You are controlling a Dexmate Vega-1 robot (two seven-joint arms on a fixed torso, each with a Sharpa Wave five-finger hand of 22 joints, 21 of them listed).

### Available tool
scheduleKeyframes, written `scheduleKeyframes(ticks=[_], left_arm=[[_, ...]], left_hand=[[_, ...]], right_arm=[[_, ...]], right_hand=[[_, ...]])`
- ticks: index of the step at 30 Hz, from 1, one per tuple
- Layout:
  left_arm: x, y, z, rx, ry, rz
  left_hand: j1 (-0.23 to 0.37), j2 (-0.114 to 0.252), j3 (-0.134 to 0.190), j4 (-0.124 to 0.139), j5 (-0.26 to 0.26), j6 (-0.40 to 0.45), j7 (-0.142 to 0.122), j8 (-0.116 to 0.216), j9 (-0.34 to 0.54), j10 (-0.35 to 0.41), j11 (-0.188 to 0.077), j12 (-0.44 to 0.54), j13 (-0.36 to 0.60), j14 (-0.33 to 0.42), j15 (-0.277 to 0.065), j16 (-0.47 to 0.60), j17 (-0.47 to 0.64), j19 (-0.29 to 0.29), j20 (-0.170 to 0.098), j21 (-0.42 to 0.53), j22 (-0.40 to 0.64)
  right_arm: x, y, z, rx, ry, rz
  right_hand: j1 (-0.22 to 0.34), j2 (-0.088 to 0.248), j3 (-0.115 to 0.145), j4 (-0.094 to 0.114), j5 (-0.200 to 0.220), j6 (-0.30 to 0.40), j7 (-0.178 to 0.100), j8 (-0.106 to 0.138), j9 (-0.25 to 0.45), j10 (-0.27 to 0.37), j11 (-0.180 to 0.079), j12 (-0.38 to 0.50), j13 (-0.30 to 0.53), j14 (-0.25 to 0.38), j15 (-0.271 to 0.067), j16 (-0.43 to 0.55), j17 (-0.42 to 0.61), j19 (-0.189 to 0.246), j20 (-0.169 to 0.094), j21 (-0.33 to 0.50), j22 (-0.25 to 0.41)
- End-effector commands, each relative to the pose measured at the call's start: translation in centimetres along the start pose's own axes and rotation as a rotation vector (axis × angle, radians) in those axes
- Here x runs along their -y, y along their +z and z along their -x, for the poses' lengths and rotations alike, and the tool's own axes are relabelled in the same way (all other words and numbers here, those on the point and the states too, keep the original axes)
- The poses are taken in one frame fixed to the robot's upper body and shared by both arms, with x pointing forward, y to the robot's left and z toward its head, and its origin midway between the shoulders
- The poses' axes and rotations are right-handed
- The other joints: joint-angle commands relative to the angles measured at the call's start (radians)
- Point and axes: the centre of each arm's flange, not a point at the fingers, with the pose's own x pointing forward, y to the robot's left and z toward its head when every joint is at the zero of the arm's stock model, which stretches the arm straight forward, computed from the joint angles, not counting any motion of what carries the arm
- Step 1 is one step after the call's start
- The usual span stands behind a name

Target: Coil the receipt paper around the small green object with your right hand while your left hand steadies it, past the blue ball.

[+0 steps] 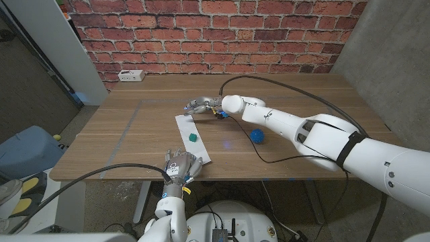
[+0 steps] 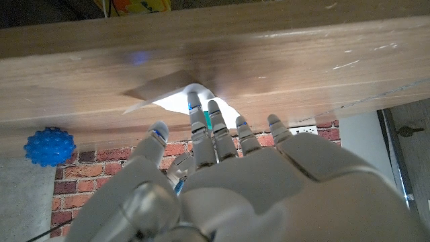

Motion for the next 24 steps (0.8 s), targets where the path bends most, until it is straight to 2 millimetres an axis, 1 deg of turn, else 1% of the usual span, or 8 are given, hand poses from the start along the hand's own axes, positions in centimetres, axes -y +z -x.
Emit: scheduleKeyframes(ticks=[1,7,9,13,17,20,23,24], left_arm=[[0.5,-0.2,0.3,-0.025,-0.028,-0.004],[0.4,-0.4,0.2,-0.025,-0.028,0.001],[0.4,-0.5,0.2,-0.023,-0.029,0.002],[0.3,-0.5,0.1,-0.018,-0.026,0.002],[0.3,-0.6,0.2,-0.019,-0.028,0.005],[0.3,-0.7,0.3,-0.023,-0.027,0.008],[0.2,-0.8,0.4,-0.025,-0.023,0.013],[0.2,-0.8,0.4,-0.025,-0.022,0.014]], left_hand=[[-0.014,0.002,-0.002,0.003,0.002,0.002,0.005,0.004,0.003,-0.006,0.0,-0.003,0.005,-0.005,0.003,0.002,0.005,-0.009,-0.002,0.0,0.005],[-0.019,0.001,-0.004,0.006,0.002,0.003,0.006,0.004,0.003,-0.008,-0.002,-0.002,0.005,-0.007,0.003,0.003,0.005,-0.009,-0.001,0.0,0.005],[-0.021,0.001,-0.004,0.007,0.002,0.003,0.007,0.004,0.003,-0.011,0.0,-0.003,0.005,-0.007,0.003,0.003,0.005,-0.009,-0.001,-0.001,0.005],[-0.025,0.0,-0.006,0.009,0.002,0.003,0.007,0.005,0.003,-0.013,0.002,-0.002,0.005,-0.01,0.004,0.003,0.006,-0.01,-0.001,-0.001,0.005],[-0.029,0.0,-0.007,0.011,0.002,0.002,0.007,0.005,0.003,-0.014,0.003,-0.001,0.005,-0.01,0.004,0.005,0.006,-0.01,-0.001,-0.001,0.005],[-0.03,0.0,-0.007,0.012,0.003,0.003,0.006,0.005,0.003,-0.016,0.002,-0.002,0.005,-0.012,0.005,0.005,0.006,-0.01,-0.001,-0.001,0.006],[-0.033,0.0,-0.007,0.013,0.003,0.003,0.008,0.005,0.003,-0.019,0.003,-0.002,0.005,-0.012,0.005,0.005,0.005,-0.011,-0.001,-0.001,0.006],[-0.034,0.0,-0.007,0.013,0.003,0.003,0.008,0.005,0.003,-0.019,0.002,-0.001,0.005,-0.012,0.005,0.005,0.005,-0.011,0.0,-0.002,0.006]], right_arm=[[-0.3,0.2,-1.4,-0.082,-0.048,0.1],[-0.7,0.2,-1.8,-0.091,-0.078,0.13],[-0.9,0.3,-2.0,-0.102,-0.081,0.144],[-1.3,0.4,-2.3,-0.123,-0.092,0.182],[-1.7,0.5,-2.6,-0.165,-0.104,0.212],[-2.1,0.5,-2.7,-0.185,-0.114,0.224],[-2.4,0.7,-2.8,-0.177,-0.136,0.252],[-2.5,0.7,-2.8,-0.17,-0.145,0.258]], right_hand=[[0.016,0.003,0.007,-0.019,0.003,0.038,0.007,0.018,0.001,0.015,-0.004,0.014,-0.001,0.004,-0.004,0.003,-0.004,0.011,0.001,0.0,0.002],[0.045,-0.002,0.017,-0.052,0.007,0.134,0.012,0.048,0.003,0.054,-0.004,0.032,-0.006,0.035,-0.018,0.019,-0.017,0.04,-0.006,0.005,0.001],[0.049,-0.003,0.018,-0.057,0.008,0.146,0.015,0.051,0.003,0.058,-0.006,0.033,-0.006,0.037,-0.02,0.019,-0.019,0.042,-0.007,0.005,0.001],[0.08,-0.015,0.024,-0.086,0.015,0.193,0.008,0.061,0.003,0.082,-0.017,0.041,-0.009,0.057,-0.03,0.026,-0.031,0.066,-0.009,0.011,0.0],[0.102,-0.02,0.028,-0.104,0.02,0.24,0.006,0.073,0.004,0.104,-0.024,0.048,-0.012,0.07,-0.039,0.03,-0.038,0.077,-0.012,0.013,0.0],[0.131,-0.021,0.035,-0.124,0.029,0.305,0.011,0.09,0.005,0.139,-0.038,0.056,-0.015,0.097,-0.054,0.04,-0.047,0.101,-0.021,0.019,0.0],[0.176,-0.025,0.044,-0.146,0.039,0.401,0.011,0.12,0.008,0.192,-0.056,0.068,-0.019,0.139,-0.078,0.055,-0.058,0.122,-0.029,0.023,0.0],[0.197,-0.029,0.047,-0.152,0.042,0.449,0.001,0.137,0.01,0.213,-0.063,0.071,-0.02,0.159,-0.088,0.062,-0.063,0.136,-0.032,0.026,0.0]])
